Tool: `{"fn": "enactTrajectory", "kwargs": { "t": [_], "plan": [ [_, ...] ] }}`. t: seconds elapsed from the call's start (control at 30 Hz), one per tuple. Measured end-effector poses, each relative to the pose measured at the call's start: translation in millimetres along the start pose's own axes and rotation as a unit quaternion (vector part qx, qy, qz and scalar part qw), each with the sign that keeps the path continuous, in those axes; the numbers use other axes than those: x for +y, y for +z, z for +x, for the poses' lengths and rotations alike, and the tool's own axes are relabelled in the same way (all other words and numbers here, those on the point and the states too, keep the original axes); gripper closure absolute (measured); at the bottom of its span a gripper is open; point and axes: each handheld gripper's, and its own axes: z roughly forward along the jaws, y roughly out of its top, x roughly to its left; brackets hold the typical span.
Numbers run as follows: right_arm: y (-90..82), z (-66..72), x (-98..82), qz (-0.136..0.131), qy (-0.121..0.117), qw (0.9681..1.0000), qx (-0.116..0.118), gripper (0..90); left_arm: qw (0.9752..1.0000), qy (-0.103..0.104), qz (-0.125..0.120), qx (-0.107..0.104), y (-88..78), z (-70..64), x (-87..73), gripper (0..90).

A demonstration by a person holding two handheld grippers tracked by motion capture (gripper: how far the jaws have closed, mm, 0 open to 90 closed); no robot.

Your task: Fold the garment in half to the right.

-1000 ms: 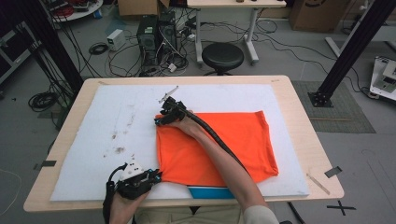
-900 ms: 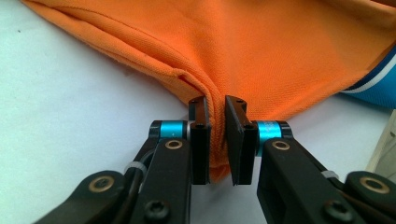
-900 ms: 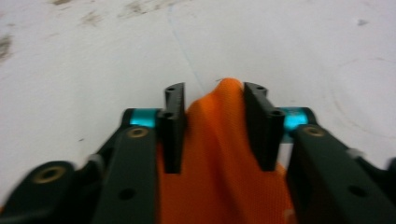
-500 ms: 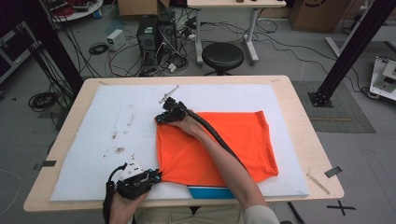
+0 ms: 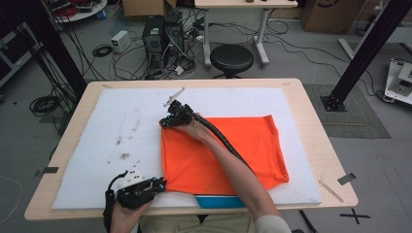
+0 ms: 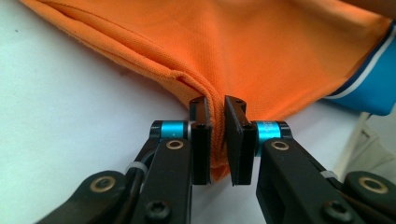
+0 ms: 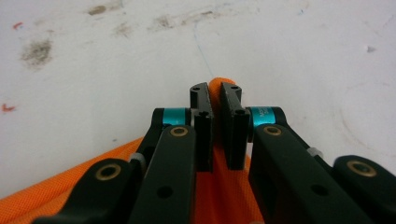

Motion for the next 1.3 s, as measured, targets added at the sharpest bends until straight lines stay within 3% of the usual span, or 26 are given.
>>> {"fn": "enactTrajectory", "kwargs": {
  "t": [0.57,1.0,1.3],
  "plan": [
    [-11.1,12.4,21.3,-0.038,-0.004,0.9992,0.008,85.8,0.9994,0.002,-0.026,-0.021,-27.9,8.8,9.4,81.3],
    [-23.8,5.6,11.9,-0.035,0.003,0.9993,0.008,85.8,0.9988,0.023,-0.033,-0.026,-19.7,-3.0,22.8,81.3],
    [-49.8,-1.4,-1.2,-0.044,0.003,0.9990,-0.003,85.8,0.9973,0.046,-0.026,-0.051,4.3,-20.8,39.3,81.3]
  ]
}}
